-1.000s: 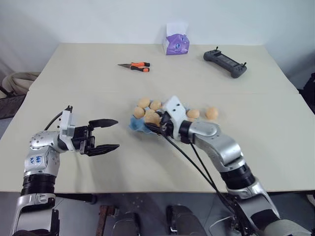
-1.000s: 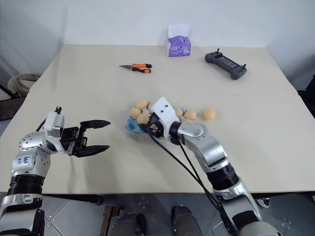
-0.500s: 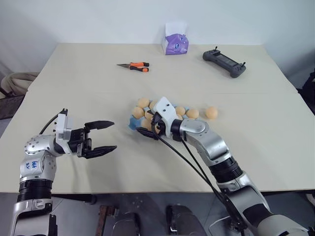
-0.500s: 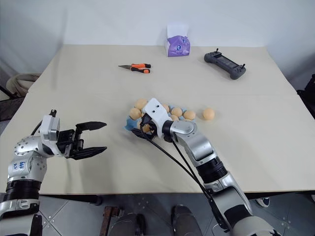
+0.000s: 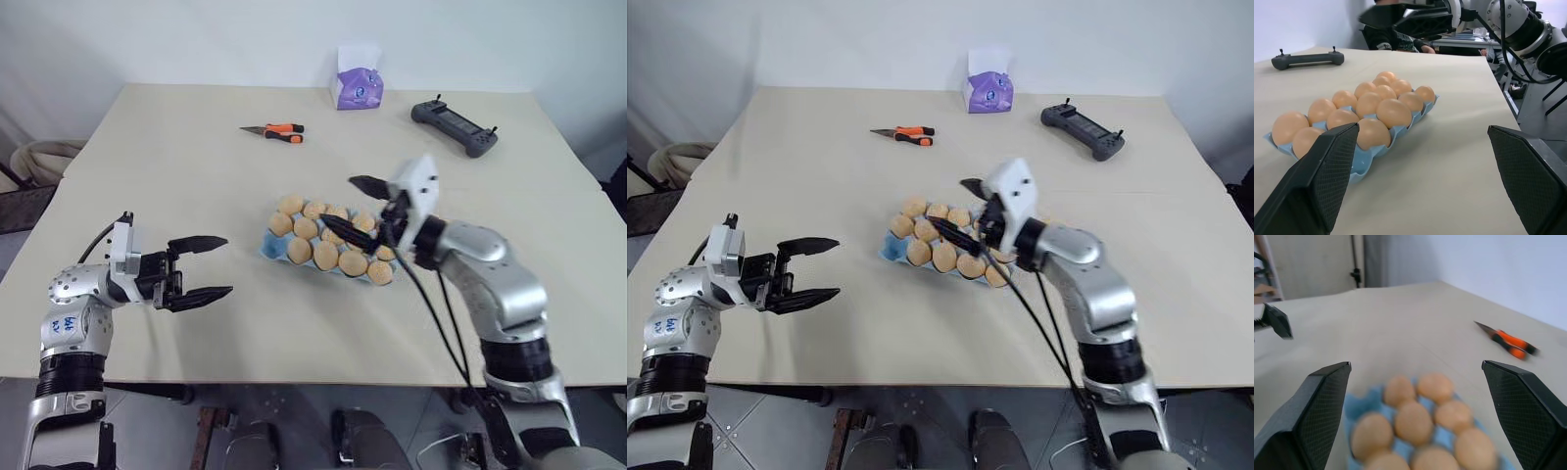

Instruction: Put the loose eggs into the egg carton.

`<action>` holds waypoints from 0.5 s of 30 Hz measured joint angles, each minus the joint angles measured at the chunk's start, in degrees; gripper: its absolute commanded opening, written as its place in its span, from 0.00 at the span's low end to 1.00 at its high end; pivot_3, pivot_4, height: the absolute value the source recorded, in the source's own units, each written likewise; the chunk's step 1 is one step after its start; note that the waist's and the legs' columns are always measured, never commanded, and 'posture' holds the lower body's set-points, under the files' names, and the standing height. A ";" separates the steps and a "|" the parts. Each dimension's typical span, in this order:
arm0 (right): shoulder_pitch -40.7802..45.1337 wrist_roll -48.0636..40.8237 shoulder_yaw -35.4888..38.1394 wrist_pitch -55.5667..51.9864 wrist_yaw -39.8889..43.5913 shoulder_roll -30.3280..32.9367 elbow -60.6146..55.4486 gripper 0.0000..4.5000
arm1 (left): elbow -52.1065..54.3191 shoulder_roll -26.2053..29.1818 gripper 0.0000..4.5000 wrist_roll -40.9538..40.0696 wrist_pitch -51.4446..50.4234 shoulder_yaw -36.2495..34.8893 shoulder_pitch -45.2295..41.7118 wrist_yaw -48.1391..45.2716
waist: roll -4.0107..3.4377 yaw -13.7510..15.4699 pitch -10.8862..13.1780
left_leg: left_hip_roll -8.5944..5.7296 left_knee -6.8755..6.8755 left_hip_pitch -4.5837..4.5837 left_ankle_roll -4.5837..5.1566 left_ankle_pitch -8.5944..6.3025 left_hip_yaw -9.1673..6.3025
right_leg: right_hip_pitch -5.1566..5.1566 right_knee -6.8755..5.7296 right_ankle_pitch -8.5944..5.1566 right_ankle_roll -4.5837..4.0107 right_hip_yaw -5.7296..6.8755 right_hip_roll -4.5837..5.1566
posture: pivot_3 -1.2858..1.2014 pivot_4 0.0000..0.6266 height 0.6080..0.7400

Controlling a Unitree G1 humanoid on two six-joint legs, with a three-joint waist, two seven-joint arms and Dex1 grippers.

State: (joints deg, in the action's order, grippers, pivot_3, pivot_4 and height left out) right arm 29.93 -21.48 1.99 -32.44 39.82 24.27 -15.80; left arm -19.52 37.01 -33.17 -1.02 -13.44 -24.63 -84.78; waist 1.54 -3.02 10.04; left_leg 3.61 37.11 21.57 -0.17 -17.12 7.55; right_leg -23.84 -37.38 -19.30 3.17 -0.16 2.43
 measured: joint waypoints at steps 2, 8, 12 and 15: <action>-2.86 -0.83 3.64 0.81 0.51 2.26 0.02 1.00 | -1.31 -0.11 1.00 0.07 0.33 0.07 -0.70 -0.09 | -0.01 0.02 0.01 | -0.01 0.01 0.00 0.00 0.00 0.01 | 0.00 0.00 0.00 0.00 -0.01 -0.01 | 0.52 0.24 1.00; -11.40 -2.75 14.07 7.77 3.78 8.17 0.98 1.00 | -3.35 -0.73 1.00 0.33 1.12 0.75 -2.51 -0.53 | -0.01 -0.14 0.01 | 0.01 0.00 -0.09 -0.02 0.02 0.09 | 0.02 -0.03 0.00 0.00 -0.10 -0.10 | 0.52 0.24 1.00; -17.36 -3.29 17.90 12.41 6.54 9.55 3.44 1.00 | -4.17 -0.98 1.00 0.50 1.51 1.12 -3.13 -0.97 | 0.01 -0.03 0.02 | 0.01 0.03 -0.11 -0.01 0.03 0.15 | 0.04 -0.04 0.00 0.01 -0.15 -0.11 | 0.52 0.24 1.00; -22.47 -3.93 21.17 15.65 9.21 10.88 6.42 1.00 | -4.55 -0.98 1.00 0.58 1.76 1.10 -3.94 -1.11 | 0.01 0.11 0.02 | 0.00 0.04 -0.17 0.00 0.03 0.17 | 0.12 -0.02 0.01 0.02 -0.16 -0.11 | 0.52 0.24 1.00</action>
State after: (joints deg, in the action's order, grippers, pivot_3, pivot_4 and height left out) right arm 7.46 -25.41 23.16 -16.78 49.04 35.16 -9.38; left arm -24.07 36.03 -32.59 0.73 -12.34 -28.56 -85.89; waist 1.55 -2.91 10.07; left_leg 3.61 37.15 21.40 -0.18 -17.09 7.72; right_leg -23.72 -37.40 -19.29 3.19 -0.33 2.32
